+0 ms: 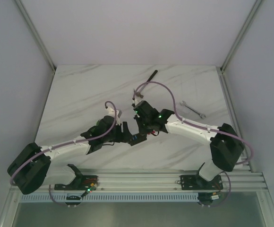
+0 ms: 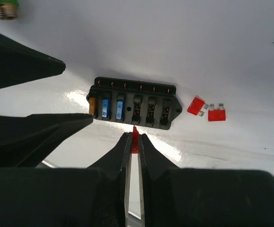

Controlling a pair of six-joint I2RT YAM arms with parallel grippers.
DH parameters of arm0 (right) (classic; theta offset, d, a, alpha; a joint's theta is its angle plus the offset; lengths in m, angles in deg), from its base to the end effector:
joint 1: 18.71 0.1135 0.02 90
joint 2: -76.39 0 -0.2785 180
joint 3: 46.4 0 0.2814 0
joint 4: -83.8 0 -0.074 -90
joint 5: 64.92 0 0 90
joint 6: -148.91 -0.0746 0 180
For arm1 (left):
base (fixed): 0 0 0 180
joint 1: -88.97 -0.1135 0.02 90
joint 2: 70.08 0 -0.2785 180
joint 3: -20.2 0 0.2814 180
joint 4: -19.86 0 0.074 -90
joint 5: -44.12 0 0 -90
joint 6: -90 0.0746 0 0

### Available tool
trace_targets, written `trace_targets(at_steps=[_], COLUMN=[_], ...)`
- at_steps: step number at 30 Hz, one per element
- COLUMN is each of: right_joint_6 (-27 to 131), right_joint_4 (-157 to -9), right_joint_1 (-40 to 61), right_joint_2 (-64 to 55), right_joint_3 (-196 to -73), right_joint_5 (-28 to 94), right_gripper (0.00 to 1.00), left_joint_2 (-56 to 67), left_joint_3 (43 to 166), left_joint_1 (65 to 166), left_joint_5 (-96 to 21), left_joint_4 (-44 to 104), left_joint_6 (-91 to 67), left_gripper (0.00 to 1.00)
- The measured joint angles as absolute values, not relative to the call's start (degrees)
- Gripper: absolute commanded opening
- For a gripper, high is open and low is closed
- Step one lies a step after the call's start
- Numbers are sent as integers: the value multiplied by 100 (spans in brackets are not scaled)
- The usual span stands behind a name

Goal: Snap on the fuse box
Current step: Install the fuse at the fuse box base.

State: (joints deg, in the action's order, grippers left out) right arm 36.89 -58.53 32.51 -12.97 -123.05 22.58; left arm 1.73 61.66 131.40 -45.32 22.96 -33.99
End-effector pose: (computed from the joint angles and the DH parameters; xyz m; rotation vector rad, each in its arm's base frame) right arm 0.2444 0.2990 0.2157 -0.6152 2.4404 0.4967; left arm 0.2209 -0.2029 0.1540 0.1722 2.2534 -0.7606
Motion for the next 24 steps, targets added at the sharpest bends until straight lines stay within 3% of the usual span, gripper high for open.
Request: trace_targets(at_steps=[9,24], right_joint_6=[3313,3163], right_joint_4=[-5426,-5195], right_joint_1=[3514,3597], right_joint_2=[-1962,-2346], right_joint_3=[-12679,-13099], right_joint_5=[1762,1445], right_gripper=[0,0], left_joint_2=[88,353], left_joint_3=[5700,5289], left_joint_1=[13110,12978], left_joint_5=[-4570,-4292], left_joint_4=[1833,777], left_joint_6=[-4420,-5161], left_gripper=[60,52])
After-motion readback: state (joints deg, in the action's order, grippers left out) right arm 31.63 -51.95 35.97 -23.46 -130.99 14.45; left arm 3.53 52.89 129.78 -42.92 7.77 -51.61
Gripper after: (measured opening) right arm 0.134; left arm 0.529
